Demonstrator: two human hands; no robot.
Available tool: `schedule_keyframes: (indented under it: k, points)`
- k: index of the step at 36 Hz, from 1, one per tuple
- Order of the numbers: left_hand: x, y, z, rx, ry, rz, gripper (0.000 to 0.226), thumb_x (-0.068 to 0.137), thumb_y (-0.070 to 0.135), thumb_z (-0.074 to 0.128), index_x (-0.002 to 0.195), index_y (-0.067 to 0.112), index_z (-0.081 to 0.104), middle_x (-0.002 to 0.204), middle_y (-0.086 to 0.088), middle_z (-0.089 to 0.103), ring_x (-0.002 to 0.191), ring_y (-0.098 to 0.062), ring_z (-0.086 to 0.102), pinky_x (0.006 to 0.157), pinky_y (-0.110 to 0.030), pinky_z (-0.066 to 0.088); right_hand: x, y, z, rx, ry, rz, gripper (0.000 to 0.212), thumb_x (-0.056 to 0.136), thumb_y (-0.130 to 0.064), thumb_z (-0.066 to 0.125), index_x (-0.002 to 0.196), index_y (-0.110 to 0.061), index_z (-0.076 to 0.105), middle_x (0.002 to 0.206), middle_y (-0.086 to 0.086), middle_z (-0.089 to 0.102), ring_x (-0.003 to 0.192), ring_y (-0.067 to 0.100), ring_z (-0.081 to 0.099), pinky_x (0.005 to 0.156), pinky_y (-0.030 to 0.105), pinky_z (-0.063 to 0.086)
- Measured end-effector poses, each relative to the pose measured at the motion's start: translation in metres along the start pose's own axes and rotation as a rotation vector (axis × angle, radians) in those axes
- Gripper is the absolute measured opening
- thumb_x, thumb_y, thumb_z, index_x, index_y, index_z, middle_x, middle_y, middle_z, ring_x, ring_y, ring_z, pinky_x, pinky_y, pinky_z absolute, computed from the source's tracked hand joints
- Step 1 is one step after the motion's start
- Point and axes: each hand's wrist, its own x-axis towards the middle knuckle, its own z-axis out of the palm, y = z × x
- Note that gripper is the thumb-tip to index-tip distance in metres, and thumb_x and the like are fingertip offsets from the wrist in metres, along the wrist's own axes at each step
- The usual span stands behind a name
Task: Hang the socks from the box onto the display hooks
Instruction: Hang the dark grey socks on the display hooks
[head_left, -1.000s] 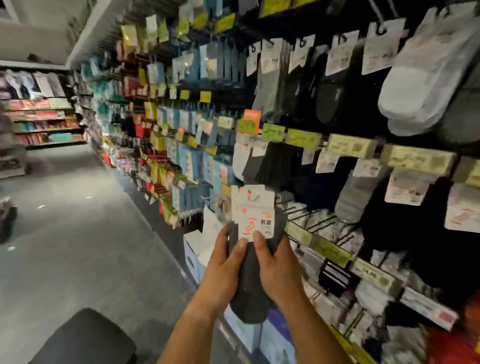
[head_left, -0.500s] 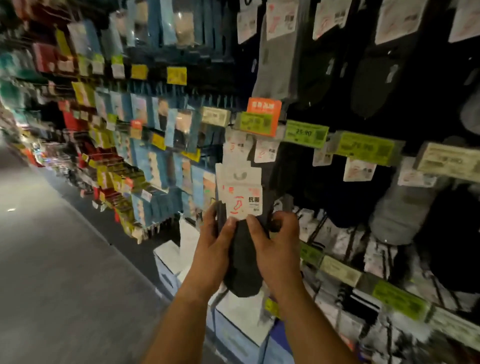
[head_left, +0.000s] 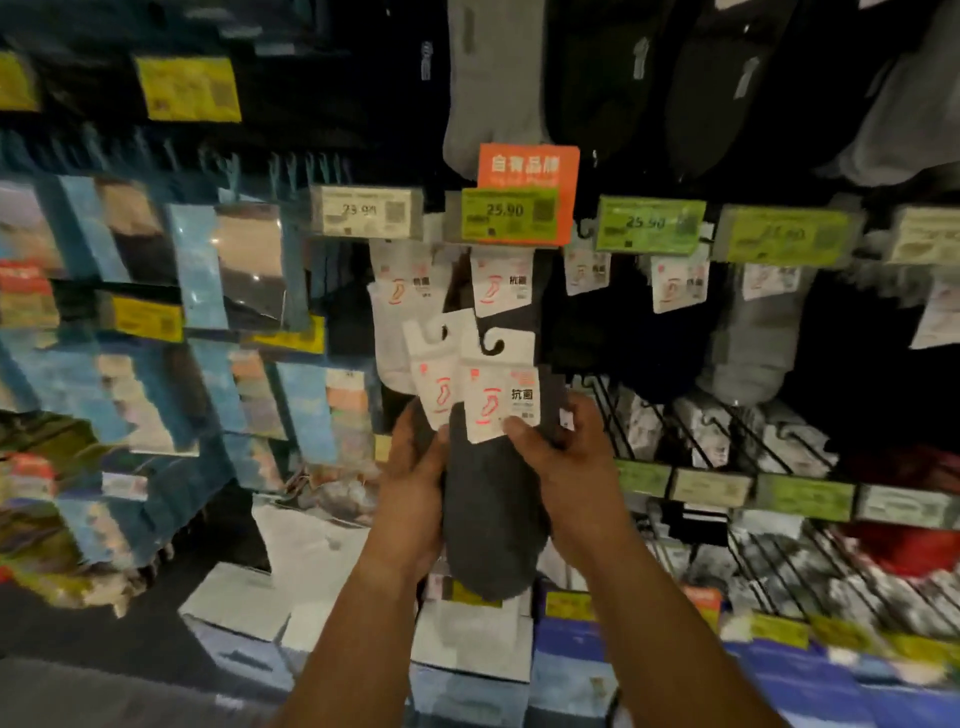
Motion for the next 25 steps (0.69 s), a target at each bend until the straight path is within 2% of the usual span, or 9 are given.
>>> schedule_keyframes:
  k: [2,4,8,11,15,19,23,25]
  points:
    - [0.011,-0.002,-0.010,0.050,0.026,0.051,0.041,0.102,0.018,0.055,0.141,0.032,0.051,0.132,0.004,0.067,0.123,-0.020,0.064,0.105,-0.051,0.049,0.005,-0.003,0.003,-0.007,0.007,-0.028,0.042,0.087,-0.022,0.075,0.124,-0.030,0.058,0.112,-0.010,0.073,0.106,0.011,0.069,0.096,0.044,0.055]
    - [0.025,-0.004,-0.021,0.118,0.053,0.091,0.041,0.103,0.016,0.054,0.141,0.031,0.051,0.131,0.008,0.067,0.122,-0.014,0.063,0.105,-0.046,0.051,0.010,-0.009,0.006,-0.022,0.026,-0.059,0.029,0.091,-0.018,0.070,0.116,-0.031,0.063,0.114,-0.011,0.073,0.108,0.010,0.068,0.099,0.042,0.054]
    - [0.043,0.000,-0.033,0.181,0.047,0.121,0.043,0.103,0.013,0.053,0.143,0.026,0.049,0.128,0.012,0.067,0.119,-0.007,0.063,0.093,-0.026,0.056,0.022,-0.020,0.018,-0.021,0.018,-0.119,0.028,0.095,-0.018,0.065,0.117,-0.034,0.061,0.119,-0.010,0.070,0.112,0.010,0.065,0.100,0.039,0.053]
    - [0.050,0.005,-0.041,0.216,0.031,0.138,0.039,0.103,0.013,0.054,0.139,0.027,0.052,0.124,0.017,0.068,0.116,-0.002,0.064,0.084,-0.014,0.054,0.031,-0.027,0.030,0.002,0.035,-0.132,0.024,0.096,-0.020,0.064,0.111,-0.037,0.061,0.118,-0.010,0.070,0.112,0.011,0.065,0.100,0.042,0.053]
    - [0.054,0.014,-0.051,0.273,0.039,0.163,0.036,0.103,0.021,0.054,0.138,0.028,0.052,0.123,0.019,0.066,0.112,0.004,0.063,0.084,-0.012,0.054,0.044,-0.035,0.038,-0.026,0.068,-0.178,0.023,0.095,-0.023,0.065,0.109,-0.041,0.061,0.118,-0.011,0.070,0.112,0.012,0.065,0.100,0.044,0.052]
    - [0.053,0.018,-0.057,0.305,0.001,0.170,0.032,0.103,0.023,0.054,0.133,0.034,0.052,0.117,0.023,0.065,0.104,0.011,0.062,0.076,-0.005,0.051,0.051,-0.044,0.042,0.015,0.080,-0.220,0.023,0.096,-0.020,0.064,0.107,-0.040,0.062,0.116,-0.010,0.070,0.110,0.011,0.066,0.099,0.042,0.053]
    - [0.056,0.016,-0.064,0.292,0.002,0.153,0.037,0.103,0.023,0.054,0.139,0.028,0.052,0.125,0.015,0.066,0.114,0.001,0.063,0.086,-0.012,0.054,0.052,-0.046,0.045,0.033,0.069,-0.235,0.025,0.097,-0.014,0.062,0.110,-0.035,0.061,0.113,-0.012,0.070,0.107,0.008,0.067,0.095,0.036,0.055]
    - [0.056,0.016,-0.066,0.295,-0.004,0.158,0.038,0.103,0.022,0.054,0.140,0.028,0.051,0.125,0.017,0.065,0.113,0.004,0.062,0.087,-0.014,0.054,0.050,-0.043,0.044,0.014,0.063,-0.255,0.028,0.097,-0.013,0.061,0.111,-0.036,0.061,0.113,-0.014,0.071,0.108,0.007,0.067,0.094,0.032,0.055]
